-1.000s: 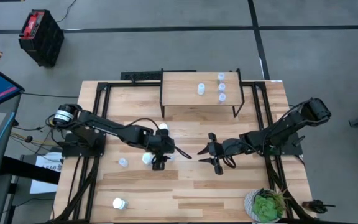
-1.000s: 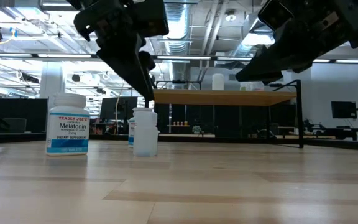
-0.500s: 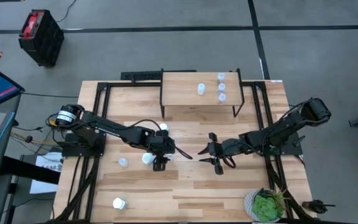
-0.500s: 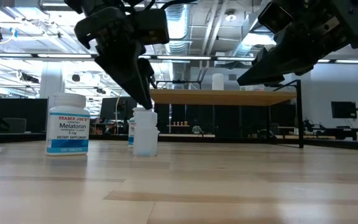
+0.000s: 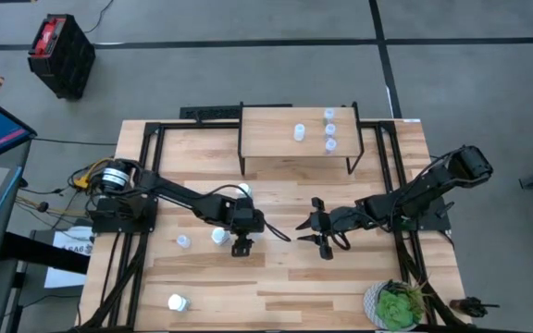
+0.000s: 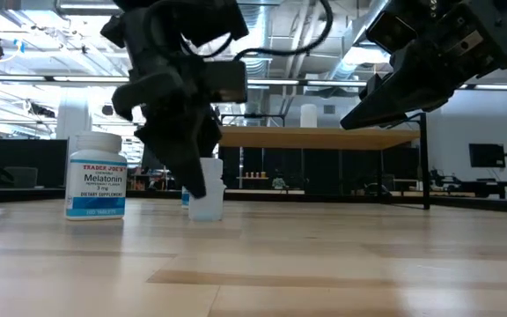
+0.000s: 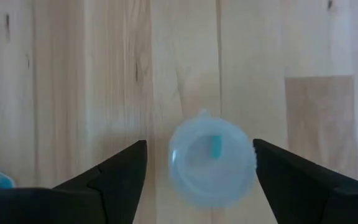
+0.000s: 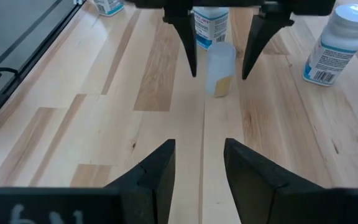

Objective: Pick and place medicine bottles onto shelf by color
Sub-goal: Put the bottom translucent medicine bottle onto the middle of the shelf, then put the translucent medicine bottle onto the middle of the shelf

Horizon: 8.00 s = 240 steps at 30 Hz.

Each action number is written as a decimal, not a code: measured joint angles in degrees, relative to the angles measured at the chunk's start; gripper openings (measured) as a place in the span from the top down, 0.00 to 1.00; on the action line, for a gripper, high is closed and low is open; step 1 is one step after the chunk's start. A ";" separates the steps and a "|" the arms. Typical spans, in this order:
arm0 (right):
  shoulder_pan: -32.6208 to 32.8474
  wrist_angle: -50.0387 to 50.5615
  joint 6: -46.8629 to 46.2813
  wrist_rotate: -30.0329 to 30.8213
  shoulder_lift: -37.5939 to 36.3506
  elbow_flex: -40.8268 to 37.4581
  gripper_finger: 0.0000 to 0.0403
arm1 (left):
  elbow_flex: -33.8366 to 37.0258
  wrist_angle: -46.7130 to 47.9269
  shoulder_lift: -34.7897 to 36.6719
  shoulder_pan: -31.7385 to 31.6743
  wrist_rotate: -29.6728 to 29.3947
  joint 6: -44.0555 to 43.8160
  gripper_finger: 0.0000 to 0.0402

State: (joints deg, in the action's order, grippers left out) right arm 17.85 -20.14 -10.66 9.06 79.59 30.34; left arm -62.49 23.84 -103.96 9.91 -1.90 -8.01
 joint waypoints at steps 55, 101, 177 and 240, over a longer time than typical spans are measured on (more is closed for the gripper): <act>0.00 4.93 -1.97 -0.02 -0.02 -0.06 0.61 | -35.33 2.75 -0.80 -25.93 0.17 6.94 0.71; 0.02 7.78 -4.48 -0.04 -0.17 -0.06 0.61 | -44.10 15.47 -10.58 -28.15 -3.51 3.24 0.71; 0.07 9.91 -7.52 -0.26 -0.17 -0.05 0.61 | -57.29 66.68 -8.19 -18.58 -3.12 11.25 0.48; 0.00 11.52 -9.46 -0.02 -0.07 -0.06 0.61 | 24.77 25.38 31.04 20.13 0.77 -30.69 0.48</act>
State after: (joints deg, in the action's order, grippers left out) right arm 17.85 -8.63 -20.12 9.04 79.53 30.28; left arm -37.71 49.22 -72.93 30.04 -1.13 -38.70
